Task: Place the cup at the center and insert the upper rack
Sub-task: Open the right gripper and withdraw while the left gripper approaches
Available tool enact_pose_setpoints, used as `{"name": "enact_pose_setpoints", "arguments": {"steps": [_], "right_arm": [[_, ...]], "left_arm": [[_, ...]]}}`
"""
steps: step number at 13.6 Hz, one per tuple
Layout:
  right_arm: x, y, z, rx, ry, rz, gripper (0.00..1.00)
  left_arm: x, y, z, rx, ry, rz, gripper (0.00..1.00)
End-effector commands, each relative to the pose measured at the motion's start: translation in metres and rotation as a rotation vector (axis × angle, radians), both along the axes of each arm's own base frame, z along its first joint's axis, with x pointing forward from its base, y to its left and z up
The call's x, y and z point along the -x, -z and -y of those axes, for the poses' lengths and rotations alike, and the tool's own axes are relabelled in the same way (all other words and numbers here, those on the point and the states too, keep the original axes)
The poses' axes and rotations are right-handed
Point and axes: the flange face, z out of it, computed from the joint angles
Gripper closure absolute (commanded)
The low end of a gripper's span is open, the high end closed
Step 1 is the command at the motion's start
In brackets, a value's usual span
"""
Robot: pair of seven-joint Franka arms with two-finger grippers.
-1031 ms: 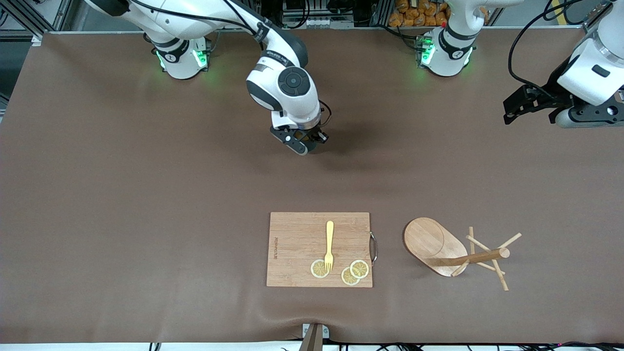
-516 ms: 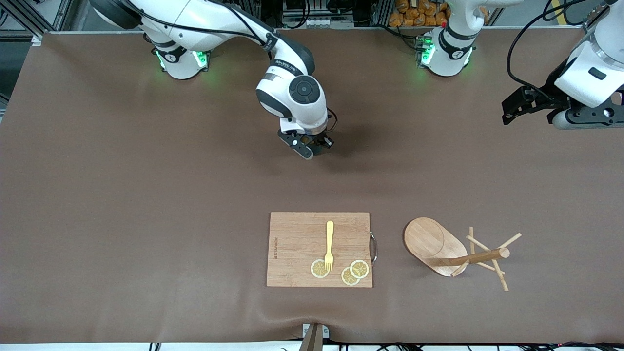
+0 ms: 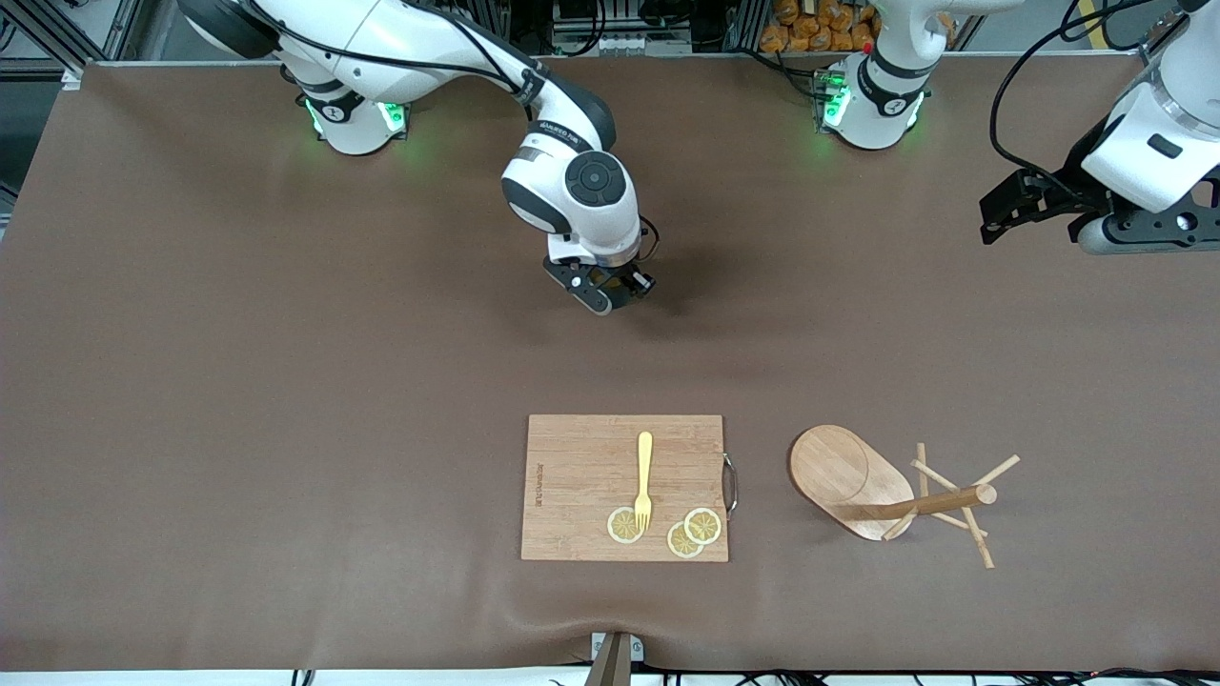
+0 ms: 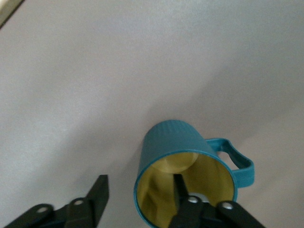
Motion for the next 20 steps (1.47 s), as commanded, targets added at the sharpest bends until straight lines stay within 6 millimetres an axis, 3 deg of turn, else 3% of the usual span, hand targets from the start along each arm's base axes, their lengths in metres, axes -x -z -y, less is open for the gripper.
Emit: {"name": "enact_pose_setpoints", "arguments": {"steps": [1, 2, 3, 6, 8, 13, 16, 20], "right_arm": [[-0.006, -0.006, -0.005, 0.008, 0.03, 0.042, 0.0], [-0.009, -0.013, -0.003, 0.005, 0.021, 0.05, 0.0], [-0.017, -0.032, 0.002, -0.006, 0.018, 0.073, 0.0], [-0.041, -0.069, 0.029, -0.035, -0.038, 0.066, 0.0], [-0.06, -0.109, 0.063, -0.05, -0.109, 0.045, 0.0], [-0.105, -0.215, 0.18, -0.044, -0.323, 0.093, 0.0], [-0.123, -0.261, 0.254, -0.007, -0.454, 0.135, 0.0], [-0.133, -0.312, 0.354, 0.017, -0.617, 0.173, 0.0]], "left_arm": [[0.004, -0.006, 0.014, -0.009, 0.018, 0.018, 0.0], [0.006, -0.007, 0.021, -0.009, 0.009, 0.021, 0.0], [0.007, -0.009, 0.025, -0.007, -0.011, 0.024, 0.0], [0.013, -0.009, 0.059, -0.001, -0.069, 0.031, 0.0], [0.018, -0.011, 0.081, 0.013, -0.124, 0.045, 0.0], [0.045, -0.003, 0.17, 0.046, -0.354, 0.044, 0.0], [0.052, 0.02, 0.224, 0.062, -0.547, 0.02, 0.0], [0.067, 0.043, 0.302, 0.044, -0.629, 0.021, 0.0]]}}
